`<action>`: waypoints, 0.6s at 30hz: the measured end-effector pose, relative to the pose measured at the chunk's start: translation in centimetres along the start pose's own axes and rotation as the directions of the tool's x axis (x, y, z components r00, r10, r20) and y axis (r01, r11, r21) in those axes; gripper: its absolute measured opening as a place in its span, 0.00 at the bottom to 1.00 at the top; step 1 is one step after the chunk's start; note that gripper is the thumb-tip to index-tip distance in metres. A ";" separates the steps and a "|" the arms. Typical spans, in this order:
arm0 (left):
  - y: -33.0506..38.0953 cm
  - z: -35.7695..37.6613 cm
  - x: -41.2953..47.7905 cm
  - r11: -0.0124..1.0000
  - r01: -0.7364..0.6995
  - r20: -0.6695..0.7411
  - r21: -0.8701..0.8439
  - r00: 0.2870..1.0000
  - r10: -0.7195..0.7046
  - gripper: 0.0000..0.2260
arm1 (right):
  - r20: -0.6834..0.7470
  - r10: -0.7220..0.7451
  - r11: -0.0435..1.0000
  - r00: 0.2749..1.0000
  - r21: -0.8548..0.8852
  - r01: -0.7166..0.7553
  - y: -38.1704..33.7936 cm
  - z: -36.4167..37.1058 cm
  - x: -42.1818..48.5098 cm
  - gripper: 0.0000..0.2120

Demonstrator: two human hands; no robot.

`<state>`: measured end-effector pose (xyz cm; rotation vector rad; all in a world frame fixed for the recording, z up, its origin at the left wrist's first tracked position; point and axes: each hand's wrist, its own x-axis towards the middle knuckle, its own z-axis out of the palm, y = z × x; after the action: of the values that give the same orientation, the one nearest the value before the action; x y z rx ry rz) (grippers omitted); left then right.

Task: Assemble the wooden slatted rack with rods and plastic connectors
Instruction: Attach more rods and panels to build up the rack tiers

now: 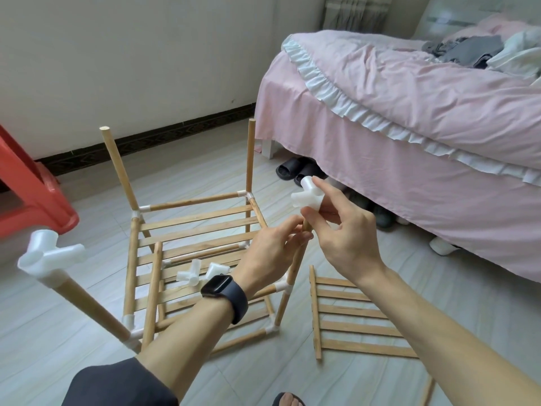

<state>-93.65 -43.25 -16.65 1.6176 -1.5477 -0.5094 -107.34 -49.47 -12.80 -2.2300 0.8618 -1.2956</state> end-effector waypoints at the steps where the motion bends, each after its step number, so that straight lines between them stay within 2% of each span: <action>1: -0.1 0.0 0.0 1.000 -0.013 -0.001 0.000 1.000 0.013 0.10 | -0.006 -0.016 1.000 1.000 -0.002 0.016 0.2 0.1 -0.1 0.23; 6: -0.1 0.2 0.4 1.000 -0.022 0.017 0.000 1.000 0.022 0.13 | -0.037 -0.097 0.994 0.995 -0.063 0.094 0.7 0.3 -0.3 0.24; 9: 0.3 -0.1 0.3 1.000 0.018 0.003 -0.002 1.000 -0.018 0.16 | -0.027 -0.079 0.996 0.997 -0.052 0.077 0.1 0.5 -0.5 0.24; 12: 0.5 -0.4 -0.4 0.998 0.066 0.028 -0.014 0.997 -0.066 0.14 | -0.003 -0.019 0.999 1.000 -0.034 0.018 -0.4 0.4 -0.8 0.24; 15: -0.5 -1.2 -1.8 0.988 0.130 0.078 0.082 0.988 -0.136 0.11 | 0.042 0.039 0.999 0.998 -0.021 -0.038 -0.6 -0.2 -1.6 0.27; 18: -3.0 -3.3 -4.1 0.960 0.192 0.090 0.204 0.973 -0.213 0.10 | -0.083 -0.015 0.986 0.996 -0.167 0.000 -1.0 -0.8 -2.5 0.31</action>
<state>-89.90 -38.68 -18.01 1.9405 -1.5600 -0.5816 -108.70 -47.06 -13.32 -2.3215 1.0290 -1.3752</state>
